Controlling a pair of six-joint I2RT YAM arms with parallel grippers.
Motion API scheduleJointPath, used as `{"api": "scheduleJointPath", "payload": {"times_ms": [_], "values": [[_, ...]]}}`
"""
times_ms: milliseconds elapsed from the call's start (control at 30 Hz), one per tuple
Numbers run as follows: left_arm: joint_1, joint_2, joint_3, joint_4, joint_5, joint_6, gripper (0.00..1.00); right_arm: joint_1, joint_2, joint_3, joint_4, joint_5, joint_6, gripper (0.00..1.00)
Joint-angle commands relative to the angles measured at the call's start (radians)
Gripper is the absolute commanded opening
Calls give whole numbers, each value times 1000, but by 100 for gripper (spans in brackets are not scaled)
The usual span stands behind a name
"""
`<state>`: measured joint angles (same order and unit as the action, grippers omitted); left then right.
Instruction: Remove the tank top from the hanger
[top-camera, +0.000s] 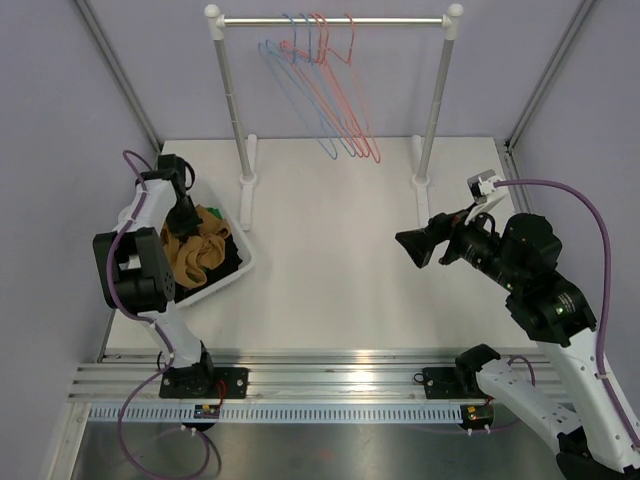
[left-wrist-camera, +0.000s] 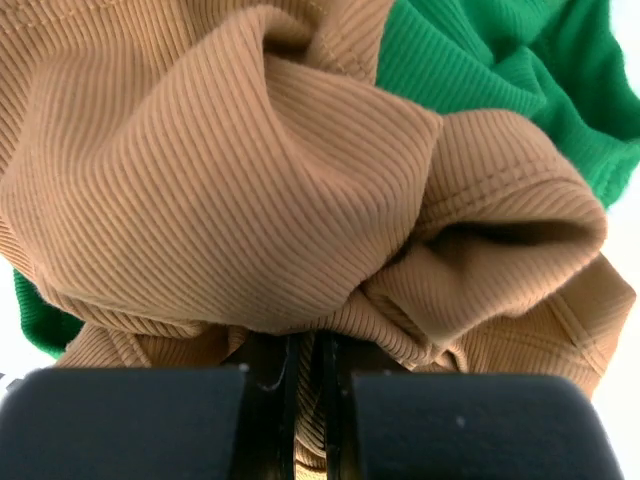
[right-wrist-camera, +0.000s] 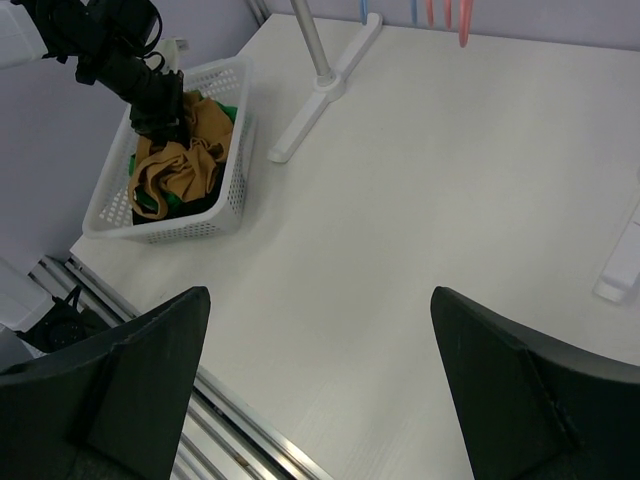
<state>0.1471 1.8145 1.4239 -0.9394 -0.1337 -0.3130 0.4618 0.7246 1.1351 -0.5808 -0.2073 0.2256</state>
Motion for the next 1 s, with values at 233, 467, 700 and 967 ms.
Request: {"api": "scheduleJointPath", "payload": {"times_ms": [233, 467, 700, 967], "values": [[-3, -225, 4, -16, 37, -21, 60, -2, -25, 74, -43, 61, -23, 100], [-53, -526, 67, -56, 54, 9, 99, -2, 10, 133, -163, 311, 23, 99], [-282, -886, 8, -104, -237, 68, 99, -2, 1, 170, -346, 535, 3, 99], [-323, -1291, -218, -53, -135, 112, 99, 0, -108, 164, -476, 638, -46, 100]]}}
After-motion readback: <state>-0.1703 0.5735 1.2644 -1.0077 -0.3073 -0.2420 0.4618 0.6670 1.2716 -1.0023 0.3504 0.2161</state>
